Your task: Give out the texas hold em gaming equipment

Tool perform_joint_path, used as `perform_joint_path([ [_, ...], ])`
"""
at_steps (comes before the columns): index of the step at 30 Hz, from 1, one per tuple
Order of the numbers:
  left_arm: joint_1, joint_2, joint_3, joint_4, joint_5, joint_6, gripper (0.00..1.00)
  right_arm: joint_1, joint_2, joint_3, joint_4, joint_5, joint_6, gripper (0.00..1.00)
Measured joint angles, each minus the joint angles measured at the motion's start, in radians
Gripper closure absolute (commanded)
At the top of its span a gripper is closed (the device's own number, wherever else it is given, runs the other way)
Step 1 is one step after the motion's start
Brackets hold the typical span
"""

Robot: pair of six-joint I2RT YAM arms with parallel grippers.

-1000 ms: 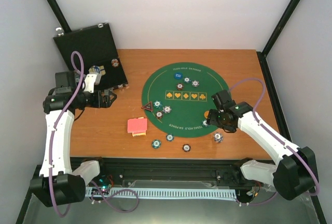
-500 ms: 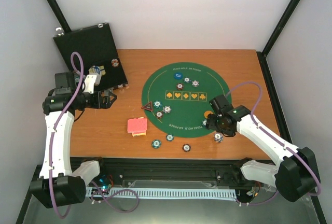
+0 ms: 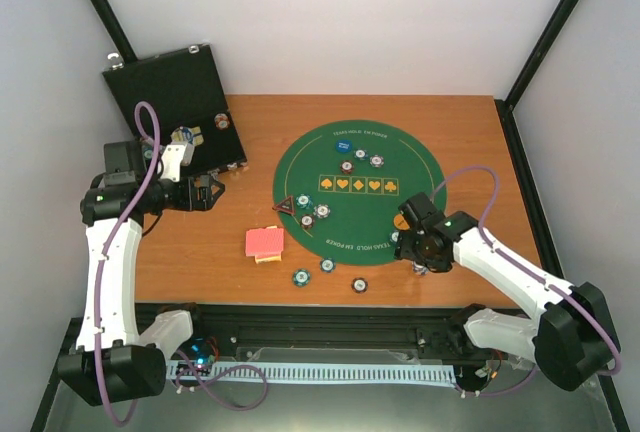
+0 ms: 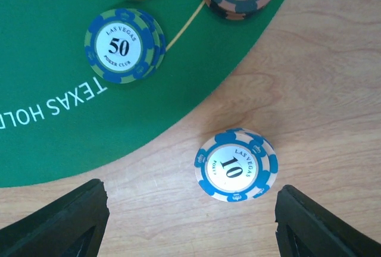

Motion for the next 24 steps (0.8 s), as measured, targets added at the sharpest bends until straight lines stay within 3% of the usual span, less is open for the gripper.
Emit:
perform_joint_path([
  [24, 0.000, -0.004, 0.000, -0.011, 0.010, 0.000, 0.00, 0.007, 0.035, -0.039, 0.001, 0.029, 0.065, 0.25],
])
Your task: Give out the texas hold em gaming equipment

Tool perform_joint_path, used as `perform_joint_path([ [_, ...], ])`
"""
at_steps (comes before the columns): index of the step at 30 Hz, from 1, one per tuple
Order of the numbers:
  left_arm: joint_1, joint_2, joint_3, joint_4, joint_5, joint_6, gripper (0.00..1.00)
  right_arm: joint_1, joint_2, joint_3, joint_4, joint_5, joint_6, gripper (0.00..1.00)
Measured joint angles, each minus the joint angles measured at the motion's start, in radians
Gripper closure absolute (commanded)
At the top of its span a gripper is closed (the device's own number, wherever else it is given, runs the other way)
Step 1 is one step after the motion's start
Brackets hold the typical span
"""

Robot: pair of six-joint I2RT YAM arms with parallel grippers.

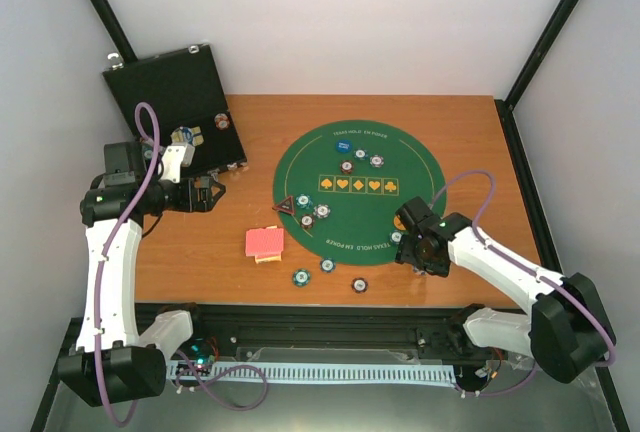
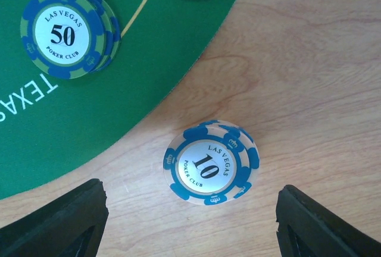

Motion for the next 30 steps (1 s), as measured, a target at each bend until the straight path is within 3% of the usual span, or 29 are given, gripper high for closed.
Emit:
perform_joint_path([
  [13, 0.000, 0.000, 0.000, -0.008, 0.000, 0.000, 0.00, 0.000, 0.012, -0.033, 0.006, 0.010, 0.019, 0.28],
  [30, 0.000, 0.000, 0.001, -0.008, 0.000, 0.000, 0.00, 0.000, 0.040, -0.092, 0.060, 0.000, 0.029, 0.46],
])
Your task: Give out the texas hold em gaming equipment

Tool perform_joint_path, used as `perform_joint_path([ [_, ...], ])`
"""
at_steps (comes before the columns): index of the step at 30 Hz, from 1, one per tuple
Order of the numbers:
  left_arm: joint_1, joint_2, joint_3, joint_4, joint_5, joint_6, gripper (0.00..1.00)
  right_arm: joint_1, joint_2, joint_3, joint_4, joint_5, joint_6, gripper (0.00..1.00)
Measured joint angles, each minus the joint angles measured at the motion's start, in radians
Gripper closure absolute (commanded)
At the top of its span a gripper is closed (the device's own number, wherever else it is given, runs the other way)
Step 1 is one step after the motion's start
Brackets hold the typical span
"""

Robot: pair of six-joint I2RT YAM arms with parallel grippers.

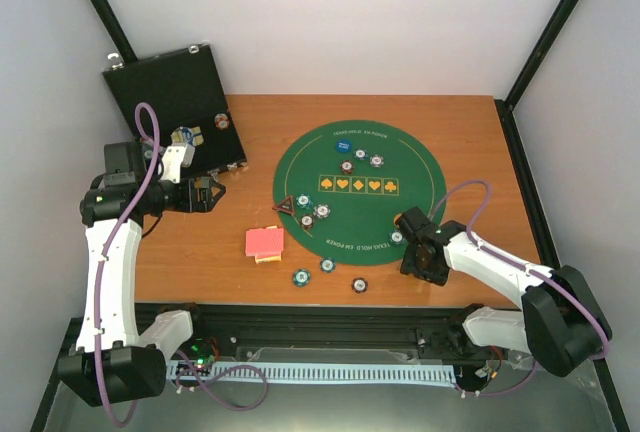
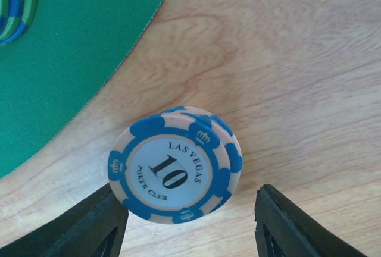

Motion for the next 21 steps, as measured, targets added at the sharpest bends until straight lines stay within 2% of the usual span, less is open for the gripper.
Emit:
perform_joint_path([
  [21, 0.000, 0.000, 0.011, -0.001, 0.000, 0.000, 0.00, 0.000, 0.000, -0.023, 0.018, -0.004, 0.000, 0.53],
])
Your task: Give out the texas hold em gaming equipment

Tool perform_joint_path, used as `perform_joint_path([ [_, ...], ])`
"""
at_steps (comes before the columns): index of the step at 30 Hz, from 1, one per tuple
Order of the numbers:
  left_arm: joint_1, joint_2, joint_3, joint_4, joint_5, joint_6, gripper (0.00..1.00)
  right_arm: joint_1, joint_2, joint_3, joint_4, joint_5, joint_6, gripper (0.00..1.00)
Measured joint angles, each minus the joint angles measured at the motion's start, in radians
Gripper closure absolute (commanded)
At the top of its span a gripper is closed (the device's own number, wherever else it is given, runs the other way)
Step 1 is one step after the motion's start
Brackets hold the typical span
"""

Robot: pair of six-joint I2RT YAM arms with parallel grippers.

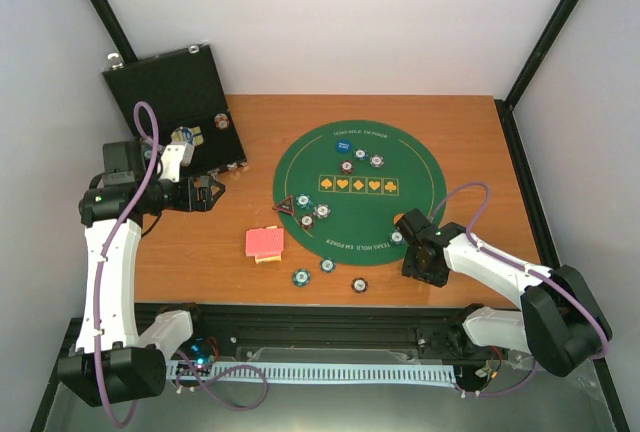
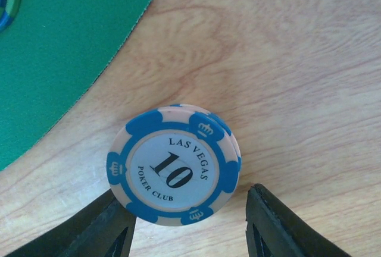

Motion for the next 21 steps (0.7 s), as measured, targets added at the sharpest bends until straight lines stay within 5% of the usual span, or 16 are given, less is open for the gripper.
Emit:
perform_joint_path([
  [10, 0.000, 0.000, 0.000, 0.000, 0.000, 0.000, 0.00, -0.019, -0.001, 0.004, -0.001, -0.002, -0.013, 0.44],
  [21, 0.000, 0.000, 0.000, 0.000, 0.000, 0.000, 0.00, -0.087, -0.010, 0.045, 0.003, -0.012, -0.061, 0.48],
])
